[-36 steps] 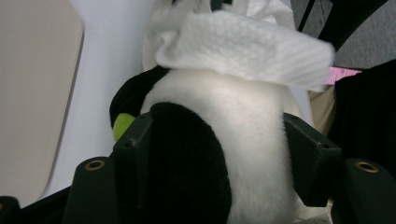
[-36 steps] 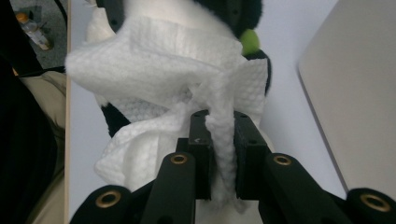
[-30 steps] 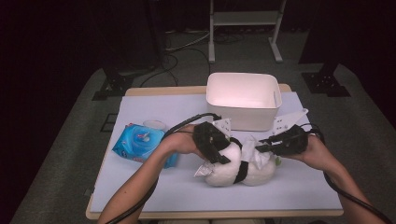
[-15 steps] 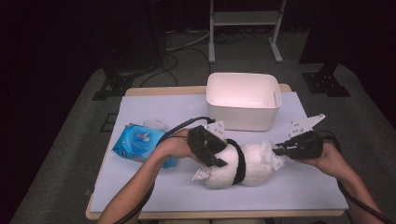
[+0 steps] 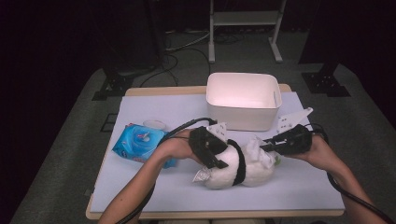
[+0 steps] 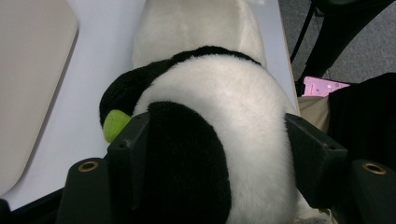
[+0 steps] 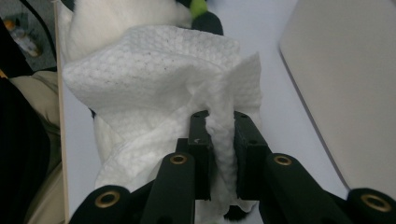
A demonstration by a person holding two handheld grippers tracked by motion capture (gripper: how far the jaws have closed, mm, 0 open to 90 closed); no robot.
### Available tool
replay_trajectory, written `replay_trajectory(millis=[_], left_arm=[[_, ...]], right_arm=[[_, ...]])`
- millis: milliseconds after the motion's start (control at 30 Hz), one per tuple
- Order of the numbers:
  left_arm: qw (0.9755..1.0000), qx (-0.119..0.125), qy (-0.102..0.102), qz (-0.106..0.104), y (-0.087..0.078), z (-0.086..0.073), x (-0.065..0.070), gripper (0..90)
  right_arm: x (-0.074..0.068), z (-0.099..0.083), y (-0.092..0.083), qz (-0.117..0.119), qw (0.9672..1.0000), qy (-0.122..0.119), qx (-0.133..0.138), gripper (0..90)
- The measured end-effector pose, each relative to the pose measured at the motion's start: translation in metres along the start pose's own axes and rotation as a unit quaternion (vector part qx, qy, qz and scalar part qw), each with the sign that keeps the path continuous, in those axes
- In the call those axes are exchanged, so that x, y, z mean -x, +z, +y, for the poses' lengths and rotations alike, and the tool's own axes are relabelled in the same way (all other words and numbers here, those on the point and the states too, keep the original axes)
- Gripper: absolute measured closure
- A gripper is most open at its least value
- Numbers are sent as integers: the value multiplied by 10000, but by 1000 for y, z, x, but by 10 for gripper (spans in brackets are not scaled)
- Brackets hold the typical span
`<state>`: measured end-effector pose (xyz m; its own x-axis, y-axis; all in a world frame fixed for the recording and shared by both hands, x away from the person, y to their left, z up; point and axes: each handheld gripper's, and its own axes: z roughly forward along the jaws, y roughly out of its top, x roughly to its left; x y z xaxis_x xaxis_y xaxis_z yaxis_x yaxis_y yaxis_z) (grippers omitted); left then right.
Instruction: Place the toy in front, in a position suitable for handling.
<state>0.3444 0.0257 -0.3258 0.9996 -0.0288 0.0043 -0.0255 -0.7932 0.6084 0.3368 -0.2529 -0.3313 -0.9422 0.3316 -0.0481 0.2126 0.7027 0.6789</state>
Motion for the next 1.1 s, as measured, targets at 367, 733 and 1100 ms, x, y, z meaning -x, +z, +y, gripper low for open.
replay_trajectory(millis=[367,733,1100], left_arm=[[10000,-7,37,7,1,1,0,298],[9995,247,-101,146,1,2,0,199],[9984,390,-172,372,-8,7,3,145]], right_arm=[[-8,29,19,162,9992,-330,-156,787],[-5,14,12,28,9996,-162,-244,792],[-7,-2,4,-65,9998,45,-164,794]])
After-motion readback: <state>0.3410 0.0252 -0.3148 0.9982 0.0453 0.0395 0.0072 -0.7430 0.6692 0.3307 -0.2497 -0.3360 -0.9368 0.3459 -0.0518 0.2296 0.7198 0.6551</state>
